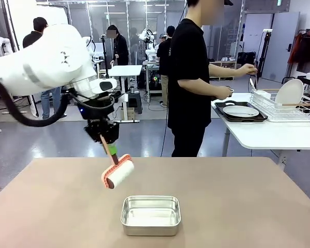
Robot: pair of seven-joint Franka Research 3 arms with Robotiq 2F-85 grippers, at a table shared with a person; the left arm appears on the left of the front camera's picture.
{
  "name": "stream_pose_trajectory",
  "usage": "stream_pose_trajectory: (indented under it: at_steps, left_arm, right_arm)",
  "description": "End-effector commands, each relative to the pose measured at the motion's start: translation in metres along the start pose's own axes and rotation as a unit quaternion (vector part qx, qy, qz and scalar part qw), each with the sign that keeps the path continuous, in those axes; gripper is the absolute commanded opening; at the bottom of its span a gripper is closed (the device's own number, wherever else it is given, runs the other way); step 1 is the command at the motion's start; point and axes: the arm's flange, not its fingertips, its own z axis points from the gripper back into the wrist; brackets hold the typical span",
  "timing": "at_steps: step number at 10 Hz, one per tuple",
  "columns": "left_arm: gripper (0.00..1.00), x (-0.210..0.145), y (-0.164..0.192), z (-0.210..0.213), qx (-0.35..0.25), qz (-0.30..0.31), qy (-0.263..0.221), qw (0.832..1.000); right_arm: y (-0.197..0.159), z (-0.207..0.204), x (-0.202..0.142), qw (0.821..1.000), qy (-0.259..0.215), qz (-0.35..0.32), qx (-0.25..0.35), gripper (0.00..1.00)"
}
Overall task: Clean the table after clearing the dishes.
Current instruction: When the right (or left) Handle tray is removed, use the right hand (or left hand) to clean the right (or left) side of the table with the Lint Roller.
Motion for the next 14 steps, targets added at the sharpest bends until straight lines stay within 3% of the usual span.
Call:
stream_pose_trajectory:
  at_steps: [1,2,3,4,7,8,9,10,11,14]
  left_arm:
    - [0.02,-0.024,-0.013,0.000,0.039,0.089,-0.008,0.995]
    - [0.02,-0.028,-0.010,0.004,0.051,0.056,-0.020,0.997]
    - [0.02,-0.031,-0.017,0.015,0.041,-0.021,-0.027,0.999]
    - [0.02,-0.024,-0.007,0.001,0.031,0.068,-0.006,0.997]
    - [0.02,-0.024,-0.007,0.001,0.031,0.068,-0.006,0.997]
    - [0.21,-0.025,-0.008,0.000,0.035,0.055,-0.004,0.998]
    - [0.21,-0.008,0.010,-0.010,0.063,0.092,-0.055,0.992]
    - [0.21,0.002,0.040,-0.028,0.048,0.169,-0.040,0.984]
    - [0.21,0.002,0.058,-0.039,0.034,0.211,-0.056,0.975]
    - [0.21,-0.009,0.092,-0.064,-0.019,0.243,-0.049,0.969]
  right_arm:
    - [0.001,0.000,0.000,1.000,-0.004,0.001,-0.001,1.00]
    - [0.001,0.000,0.000,1.000,-0.004,0.001,-0.001,1.00]
    - [0.001,0.000,0.000,1.000,-0.004,0.001,-0.001,1.00]
    - [0.001,0.000,0.000,1.000,-0.004,0.001,-0.001,1.00]
    - [0.001,0.000,0.000,1.000,-0.004,0.001,-0.001,1.00]
    - [0.001,0.000,0.000,1.000,-0.004,0.001,-0.001,1.00]
    - [0.001,0.000,0.000,1.000,-0.004,0.001,-0.001,1.00]
    - [0.001,0.000,0.000,1.000,-0.004,0.001,-0.001,1.00]
    - [0.001,0.000,0.000,1.000,-0.004,0.001,-0.001,1.00]
    - [0.001,0.000,0.000,1.000,-0.004,0.001,-0.001,1.00]
